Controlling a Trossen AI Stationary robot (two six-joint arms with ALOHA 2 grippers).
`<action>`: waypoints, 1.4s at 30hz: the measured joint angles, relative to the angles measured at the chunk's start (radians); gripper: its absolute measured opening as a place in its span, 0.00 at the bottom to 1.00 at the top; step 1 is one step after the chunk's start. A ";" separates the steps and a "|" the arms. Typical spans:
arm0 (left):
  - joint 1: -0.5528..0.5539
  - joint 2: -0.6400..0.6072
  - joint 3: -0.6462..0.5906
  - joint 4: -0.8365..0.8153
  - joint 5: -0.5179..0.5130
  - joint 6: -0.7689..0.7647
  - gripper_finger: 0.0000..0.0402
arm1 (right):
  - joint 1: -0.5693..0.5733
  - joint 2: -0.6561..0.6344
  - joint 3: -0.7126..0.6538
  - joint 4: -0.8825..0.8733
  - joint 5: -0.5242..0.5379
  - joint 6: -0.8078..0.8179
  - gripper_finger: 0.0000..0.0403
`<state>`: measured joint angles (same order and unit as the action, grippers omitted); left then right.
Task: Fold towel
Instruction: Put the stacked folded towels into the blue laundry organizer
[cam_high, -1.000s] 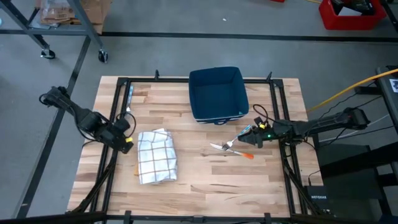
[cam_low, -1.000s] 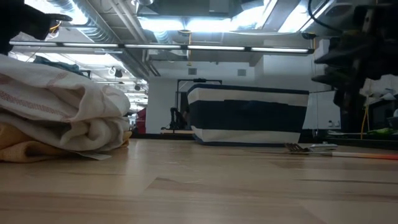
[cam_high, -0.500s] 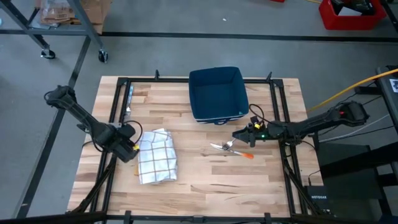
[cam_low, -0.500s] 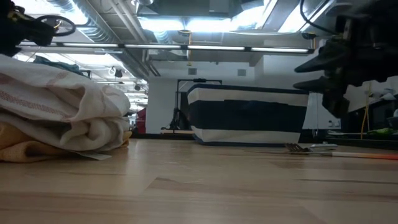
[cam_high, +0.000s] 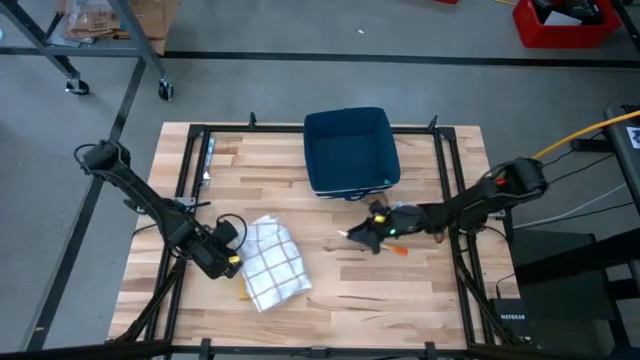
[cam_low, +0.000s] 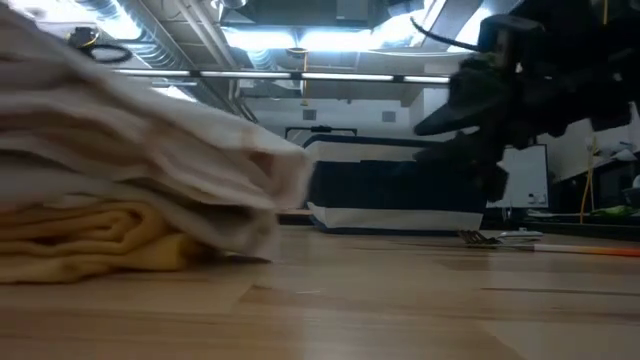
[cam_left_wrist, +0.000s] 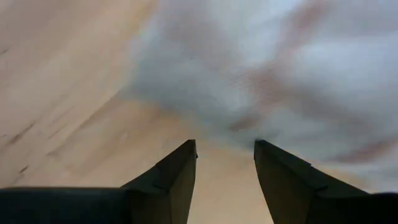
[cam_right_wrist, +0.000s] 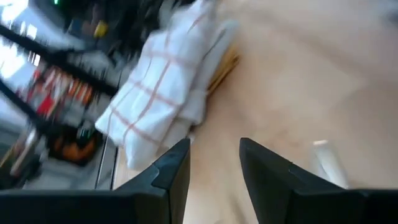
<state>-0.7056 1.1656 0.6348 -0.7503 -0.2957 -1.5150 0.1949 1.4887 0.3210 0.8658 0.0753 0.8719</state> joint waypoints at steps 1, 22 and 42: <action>-0.007 0.001 -0.009 -0.005 0.002 -0.016 0.39 | 0.006 0.037 0.029 0.000 -0.028 -0.012 0.35; -0.025 0.002 -0.056 0.006 -0.006 -0.134 0.39 | 0.008 0.408 0.482 -0.069 -0.111 -0.034 0.35; -0.026 0.002 -0.056 0.031 0.073 -0.293 0.39 | 0.008 0.410 0.721 -0.108 -0.109 -0.032 0.35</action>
<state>-0.7319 1.1671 0.5789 -0.7191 -0.2223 -1.8084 0.2028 1.8992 1.0423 0.7576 -0.0341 0.8398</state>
